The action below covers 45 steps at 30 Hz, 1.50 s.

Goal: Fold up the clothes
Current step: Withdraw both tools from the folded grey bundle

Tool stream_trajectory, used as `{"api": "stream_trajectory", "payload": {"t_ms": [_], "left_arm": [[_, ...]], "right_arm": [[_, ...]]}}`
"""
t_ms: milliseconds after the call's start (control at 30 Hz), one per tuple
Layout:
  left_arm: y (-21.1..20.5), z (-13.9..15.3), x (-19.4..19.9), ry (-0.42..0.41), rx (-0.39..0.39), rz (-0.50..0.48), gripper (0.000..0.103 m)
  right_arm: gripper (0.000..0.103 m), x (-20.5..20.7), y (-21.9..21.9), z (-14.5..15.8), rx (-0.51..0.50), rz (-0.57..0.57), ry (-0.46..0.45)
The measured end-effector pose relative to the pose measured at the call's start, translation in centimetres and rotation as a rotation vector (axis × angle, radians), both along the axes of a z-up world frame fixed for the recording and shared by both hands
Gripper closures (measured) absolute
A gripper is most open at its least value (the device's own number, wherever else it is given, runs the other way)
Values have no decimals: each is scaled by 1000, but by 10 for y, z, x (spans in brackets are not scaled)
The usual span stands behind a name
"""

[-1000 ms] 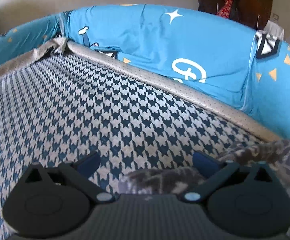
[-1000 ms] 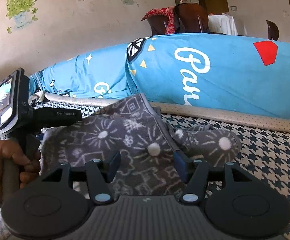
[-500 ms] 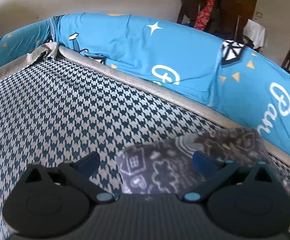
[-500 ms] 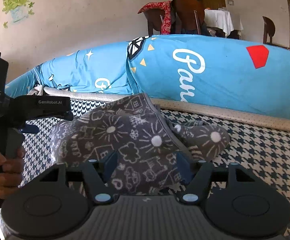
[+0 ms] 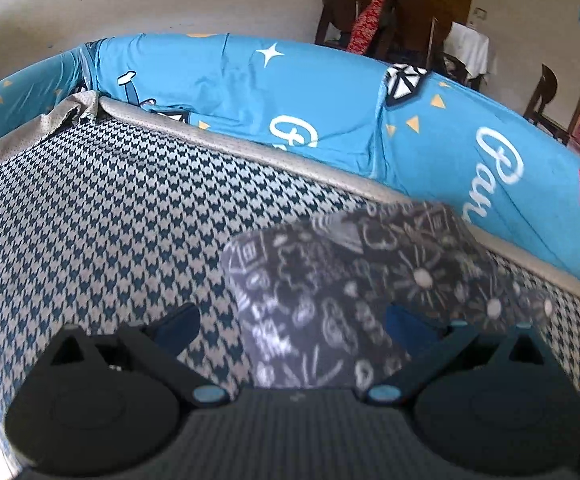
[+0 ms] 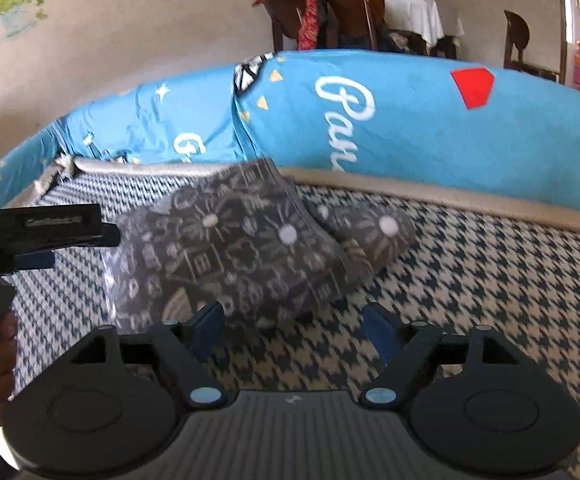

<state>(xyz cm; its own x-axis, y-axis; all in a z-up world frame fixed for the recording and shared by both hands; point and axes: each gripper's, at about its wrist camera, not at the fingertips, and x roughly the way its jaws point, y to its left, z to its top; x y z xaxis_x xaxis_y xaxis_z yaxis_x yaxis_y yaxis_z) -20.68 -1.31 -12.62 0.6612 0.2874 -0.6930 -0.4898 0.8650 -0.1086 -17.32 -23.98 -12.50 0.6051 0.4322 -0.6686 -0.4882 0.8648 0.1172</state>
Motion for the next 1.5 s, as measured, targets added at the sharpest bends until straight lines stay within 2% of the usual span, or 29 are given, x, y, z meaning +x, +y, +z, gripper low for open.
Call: {"api": "stream_trajectory", "payload": {"t_ms": [200,333,433,800,1200,1500], "left_arm": [[-10,-6,-26,16,-24,-9,0],[-15,-10,-36,26,-37,-6,0],[-19,-13,-42,35,-29,-4,0],[-42,-28,-51,70,5,-26,0],[-53,-40,-58,86,-27,-38,0],[-64,-44,-58,105,-3,-67,0]], "right_arm": [[24,-15,0,-1,-49,39,-8],[23,-22,-5,0,-53,32,-4],[18,-24,-10,0,-54,9,16],[14,-18,-10,-6,-94,-17,51],[14,-12,-7,-12,-125,-31,92],[14,-13,-5,-11,-125,-11,78]]}}
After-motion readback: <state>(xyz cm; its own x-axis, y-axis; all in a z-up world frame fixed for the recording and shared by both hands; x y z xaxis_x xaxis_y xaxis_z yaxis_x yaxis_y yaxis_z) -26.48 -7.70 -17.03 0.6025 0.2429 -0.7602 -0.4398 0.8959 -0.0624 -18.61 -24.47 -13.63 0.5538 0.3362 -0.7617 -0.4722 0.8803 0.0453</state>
